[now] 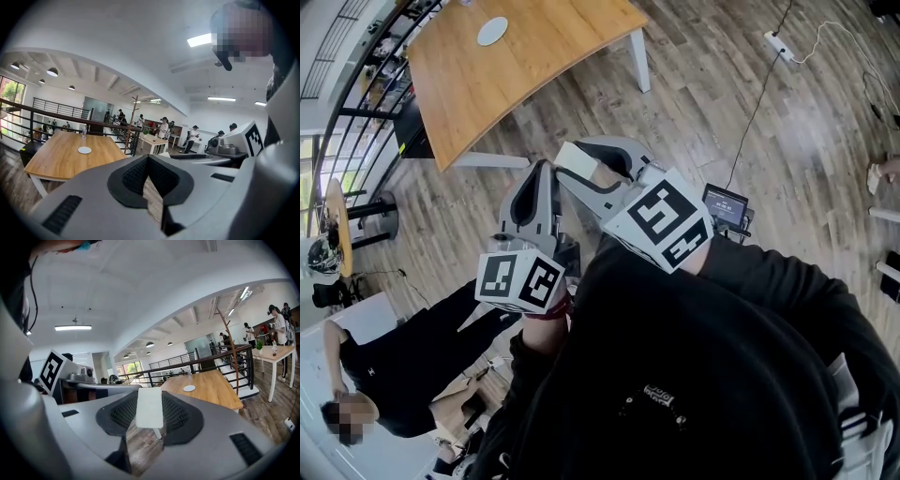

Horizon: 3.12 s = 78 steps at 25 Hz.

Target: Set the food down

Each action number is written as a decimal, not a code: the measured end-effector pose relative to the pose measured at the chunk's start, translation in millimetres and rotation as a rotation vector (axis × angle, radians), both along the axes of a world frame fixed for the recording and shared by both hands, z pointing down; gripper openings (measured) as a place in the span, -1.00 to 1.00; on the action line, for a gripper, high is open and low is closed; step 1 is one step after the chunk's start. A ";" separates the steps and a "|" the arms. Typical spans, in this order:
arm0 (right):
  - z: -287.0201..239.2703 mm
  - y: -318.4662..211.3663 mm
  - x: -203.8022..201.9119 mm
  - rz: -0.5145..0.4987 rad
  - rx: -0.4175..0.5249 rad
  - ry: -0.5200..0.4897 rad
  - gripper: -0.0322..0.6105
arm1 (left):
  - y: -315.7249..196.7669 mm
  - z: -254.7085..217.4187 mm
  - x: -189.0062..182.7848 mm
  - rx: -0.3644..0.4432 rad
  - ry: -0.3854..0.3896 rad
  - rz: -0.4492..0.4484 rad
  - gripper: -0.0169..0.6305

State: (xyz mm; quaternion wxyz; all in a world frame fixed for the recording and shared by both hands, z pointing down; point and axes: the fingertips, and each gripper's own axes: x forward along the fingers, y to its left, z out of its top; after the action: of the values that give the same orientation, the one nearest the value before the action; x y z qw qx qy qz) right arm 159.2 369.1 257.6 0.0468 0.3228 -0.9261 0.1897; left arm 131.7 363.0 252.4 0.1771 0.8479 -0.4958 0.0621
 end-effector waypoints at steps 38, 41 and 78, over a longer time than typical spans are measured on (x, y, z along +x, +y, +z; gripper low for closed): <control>0.6 -138.3 -205.0 0.043 0.068 0.170 -0.37 | -140.3 2.9 -205.0 0.045 0.120 0.077 -0.96; 5.1 -138.5 -219.2 0.024 0.065 0.183 -0.37 | -140.1 7.7 -219.3 0.041 0.132 0.062 -0.96; 6.7 -301.2 -244.5 -0.174 0.085 0.144 -0.37 | -297.3 7.0 -245.5 0.038 0.093 -0.122 -0.96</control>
State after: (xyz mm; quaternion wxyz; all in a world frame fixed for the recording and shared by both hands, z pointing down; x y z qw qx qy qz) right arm -85.3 67.9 264.3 0.1156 0.2554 -0.9521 0.1220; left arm -113.7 65.7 259.4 0.1871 0.8213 -0.5389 0.0026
